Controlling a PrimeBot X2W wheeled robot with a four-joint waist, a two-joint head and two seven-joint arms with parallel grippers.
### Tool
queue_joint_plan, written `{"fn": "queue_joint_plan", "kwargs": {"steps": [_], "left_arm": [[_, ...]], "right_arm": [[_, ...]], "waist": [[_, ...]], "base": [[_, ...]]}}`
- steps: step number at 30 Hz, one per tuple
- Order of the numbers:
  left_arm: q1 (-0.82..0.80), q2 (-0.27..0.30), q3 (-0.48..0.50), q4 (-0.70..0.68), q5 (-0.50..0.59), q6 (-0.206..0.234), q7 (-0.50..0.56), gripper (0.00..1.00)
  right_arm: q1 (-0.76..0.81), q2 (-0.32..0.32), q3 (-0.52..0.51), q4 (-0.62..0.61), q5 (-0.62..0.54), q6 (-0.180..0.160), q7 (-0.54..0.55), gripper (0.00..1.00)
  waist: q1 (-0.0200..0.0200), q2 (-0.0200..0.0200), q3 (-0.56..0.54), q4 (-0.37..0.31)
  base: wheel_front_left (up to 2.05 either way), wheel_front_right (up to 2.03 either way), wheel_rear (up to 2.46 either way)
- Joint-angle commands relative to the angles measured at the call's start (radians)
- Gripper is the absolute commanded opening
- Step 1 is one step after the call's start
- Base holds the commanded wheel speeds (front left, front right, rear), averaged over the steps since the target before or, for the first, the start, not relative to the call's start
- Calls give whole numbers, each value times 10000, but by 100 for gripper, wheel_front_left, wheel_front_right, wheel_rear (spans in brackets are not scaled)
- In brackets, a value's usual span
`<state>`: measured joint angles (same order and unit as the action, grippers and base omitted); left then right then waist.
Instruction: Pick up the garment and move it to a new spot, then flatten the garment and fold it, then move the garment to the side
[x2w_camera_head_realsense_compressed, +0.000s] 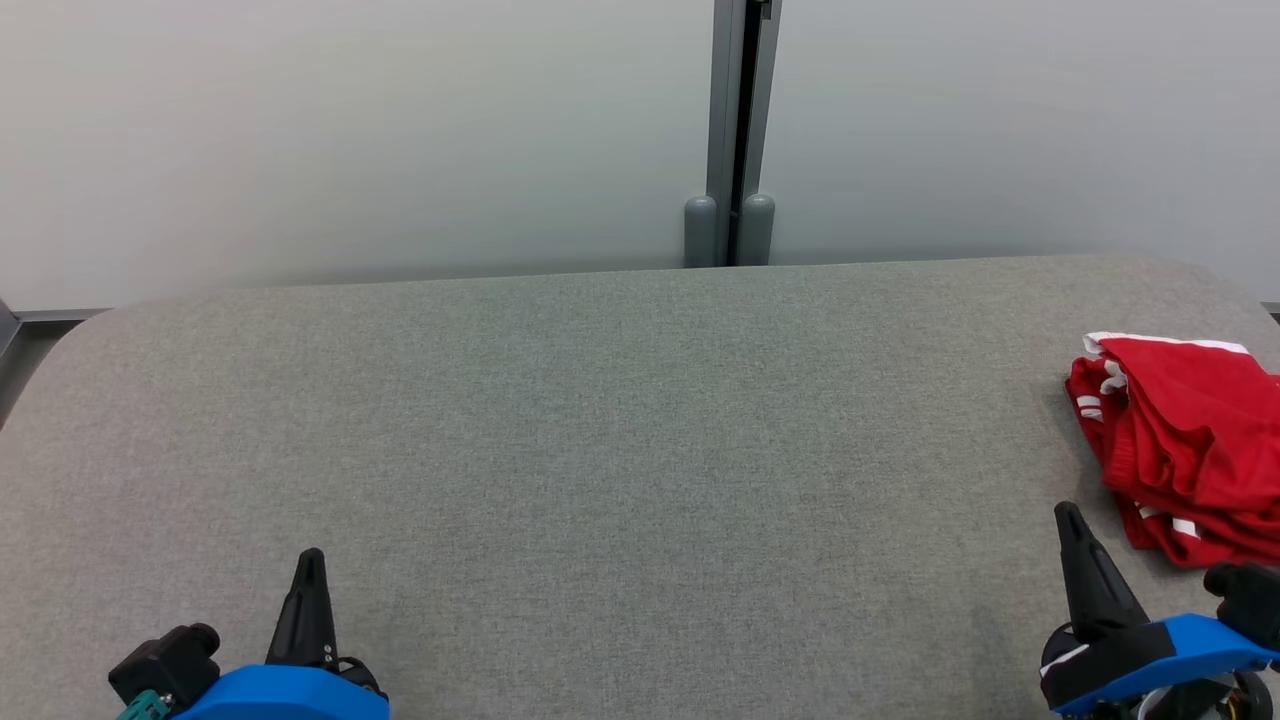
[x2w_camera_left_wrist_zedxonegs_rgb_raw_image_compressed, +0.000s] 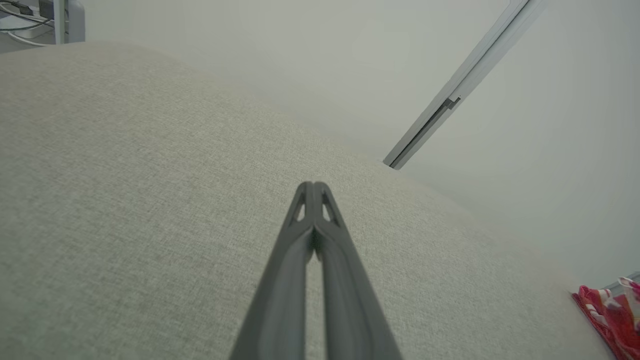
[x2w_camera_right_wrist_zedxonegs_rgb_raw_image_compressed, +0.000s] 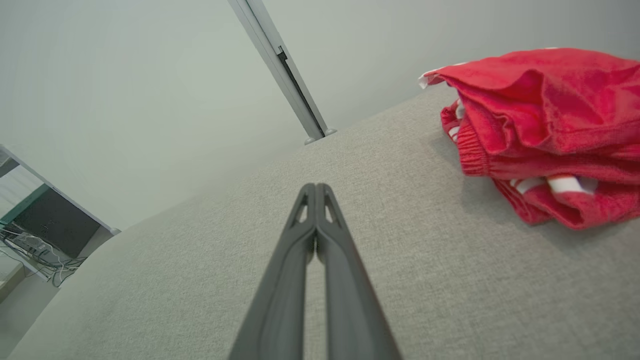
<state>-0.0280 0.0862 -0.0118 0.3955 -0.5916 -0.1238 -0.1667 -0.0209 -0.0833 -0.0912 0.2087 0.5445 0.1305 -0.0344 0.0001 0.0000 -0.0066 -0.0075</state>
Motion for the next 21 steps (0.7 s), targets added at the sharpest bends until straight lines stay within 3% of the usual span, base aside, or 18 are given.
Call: {"fn": "queue_joint_plan", "kwargs": {"steps": [1,21], "left_arm": [[-343,9,95,-221,-373,-20,83,0],[-500,-89,420,-593,-3083,-40,831,0]], "right_arm": [[-299,-11,-40,-115,409,2,59,0],[-489,80,-89,6,3239,3,448,0]], "waist": [[-1,0,2,2],[-1,0,20,16]], "base": [[0,0,0],[0,0,0]]}}
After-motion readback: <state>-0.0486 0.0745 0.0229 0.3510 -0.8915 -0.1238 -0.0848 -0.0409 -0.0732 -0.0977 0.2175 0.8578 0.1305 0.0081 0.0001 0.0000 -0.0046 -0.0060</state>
